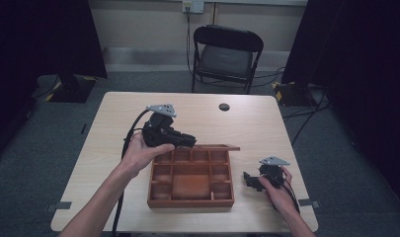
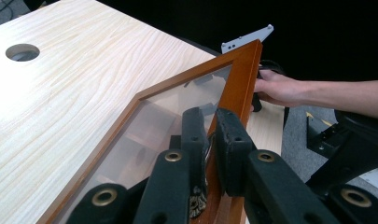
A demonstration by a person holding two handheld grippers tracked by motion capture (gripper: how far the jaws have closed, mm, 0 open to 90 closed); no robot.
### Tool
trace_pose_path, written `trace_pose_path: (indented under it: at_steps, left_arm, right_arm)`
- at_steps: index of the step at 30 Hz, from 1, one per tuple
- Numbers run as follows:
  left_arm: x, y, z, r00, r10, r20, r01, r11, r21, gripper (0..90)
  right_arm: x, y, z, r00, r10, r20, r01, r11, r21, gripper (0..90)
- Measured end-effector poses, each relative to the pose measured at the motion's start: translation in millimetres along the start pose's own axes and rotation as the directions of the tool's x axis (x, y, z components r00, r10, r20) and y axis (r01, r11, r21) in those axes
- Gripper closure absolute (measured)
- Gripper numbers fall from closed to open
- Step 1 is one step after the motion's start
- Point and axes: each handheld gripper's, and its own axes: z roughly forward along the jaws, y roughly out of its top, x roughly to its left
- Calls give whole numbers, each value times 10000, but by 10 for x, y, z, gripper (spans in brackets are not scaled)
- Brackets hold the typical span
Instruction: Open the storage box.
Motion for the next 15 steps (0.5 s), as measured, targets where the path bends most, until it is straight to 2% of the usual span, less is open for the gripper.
trace_pose_path:
  at_steps: [9,12,15]
  left_arm:
    - [1,70,-20,9990,336,-307,-336,9994,12,842]
    - [22,65,-21,9995,192,-246,-194,9998,-102,842]
    - [23,65,-16,9994,223,-261,-227,9996,-161,842]
  right_arm:
    - [-1,0,1,10000,-14,-3,14,10000,-6,108]
    - [-3,1,2,10000,-21,-7,21,10000,0,107]
    - [-3,2,2,10000,-22,-7,22,10000,0,106]
